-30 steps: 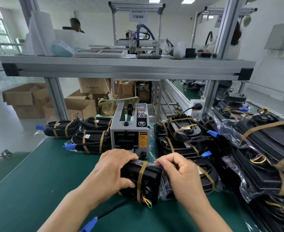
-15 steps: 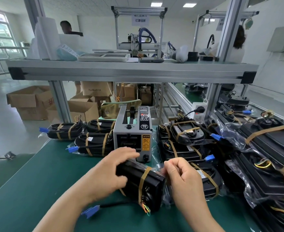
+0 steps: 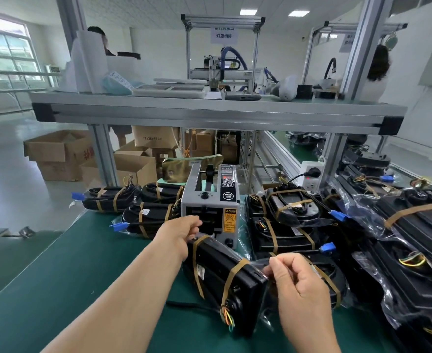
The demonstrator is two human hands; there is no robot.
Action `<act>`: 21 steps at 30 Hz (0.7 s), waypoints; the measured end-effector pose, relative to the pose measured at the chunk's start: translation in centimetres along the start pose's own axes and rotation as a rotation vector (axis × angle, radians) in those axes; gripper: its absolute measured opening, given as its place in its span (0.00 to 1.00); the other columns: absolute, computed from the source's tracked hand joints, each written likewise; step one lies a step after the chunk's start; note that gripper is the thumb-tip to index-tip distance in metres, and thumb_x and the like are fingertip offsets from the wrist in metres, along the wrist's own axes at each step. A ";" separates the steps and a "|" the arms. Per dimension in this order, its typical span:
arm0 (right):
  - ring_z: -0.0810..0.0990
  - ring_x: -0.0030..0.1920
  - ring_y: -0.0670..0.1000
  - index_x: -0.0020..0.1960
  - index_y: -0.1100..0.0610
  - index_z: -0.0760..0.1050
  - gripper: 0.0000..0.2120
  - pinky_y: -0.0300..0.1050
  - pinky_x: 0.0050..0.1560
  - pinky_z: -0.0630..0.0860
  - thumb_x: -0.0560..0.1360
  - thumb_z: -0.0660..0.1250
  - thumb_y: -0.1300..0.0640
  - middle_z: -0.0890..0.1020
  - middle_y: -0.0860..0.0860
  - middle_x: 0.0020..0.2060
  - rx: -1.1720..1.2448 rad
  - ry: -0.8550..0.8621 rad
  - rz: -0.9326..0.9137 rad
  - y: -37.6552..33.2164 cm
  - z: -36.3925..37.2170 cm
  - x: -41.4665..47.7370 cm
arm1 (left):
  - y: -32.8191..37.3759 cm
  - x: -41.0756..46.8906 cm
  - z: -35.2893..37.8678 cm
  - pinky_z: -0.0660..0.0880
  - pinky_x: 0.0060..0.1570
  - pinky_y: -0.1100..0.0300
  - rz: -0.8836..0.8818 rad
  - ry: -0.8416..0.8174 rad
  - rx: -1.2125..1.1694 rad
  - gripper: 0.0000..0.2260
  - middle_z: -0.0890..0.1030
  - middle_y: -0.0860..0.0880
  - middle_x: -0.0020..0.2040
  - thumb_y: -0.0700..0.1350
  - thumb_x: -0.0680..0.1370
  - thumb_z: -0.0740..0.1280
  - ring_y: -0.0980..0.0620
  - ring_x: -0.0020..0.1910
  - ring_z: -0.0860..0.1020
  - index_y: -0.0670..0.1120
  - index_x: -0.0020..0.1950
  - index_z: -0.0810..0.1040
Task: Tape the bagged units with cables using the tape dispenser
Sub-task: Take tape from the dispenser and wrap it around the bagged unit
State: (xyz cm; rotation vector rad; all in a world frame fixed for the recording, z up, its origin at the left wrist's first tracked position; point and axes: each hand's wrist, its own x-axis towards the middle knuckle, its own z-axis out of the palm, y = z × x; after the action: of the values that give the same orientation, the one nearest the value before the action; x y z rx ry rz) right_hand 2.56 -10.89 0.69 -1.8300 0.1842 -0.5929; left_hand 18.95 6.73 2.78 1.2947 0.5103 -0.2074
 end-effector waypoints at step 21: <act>0.81 0.35 0.54 0.39 0.44 0.79 0.13 0.44 0.37 0.79 0.80 0.66 0.56 0.84 0.48 0.34 0.126 -0.066 0.042 0.6 -0.3 -1.2 | -0.7 -3.5 1.1 0.71 0.24 0.65 0.298 0.090 0.019 0.04 0.80 0.51 0.32 0.41 0.72 0.75 0.56 0.29 0.76 0.43 0.38 0.82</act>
State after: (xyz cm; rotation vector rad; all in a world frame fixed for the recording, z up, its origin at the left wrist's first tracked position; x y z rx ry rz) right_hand 1.45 -10.88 -0.12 -1.7167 0.1379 -0.5031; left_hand 15.86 5.07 4.07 1.3854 0.3861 0.0947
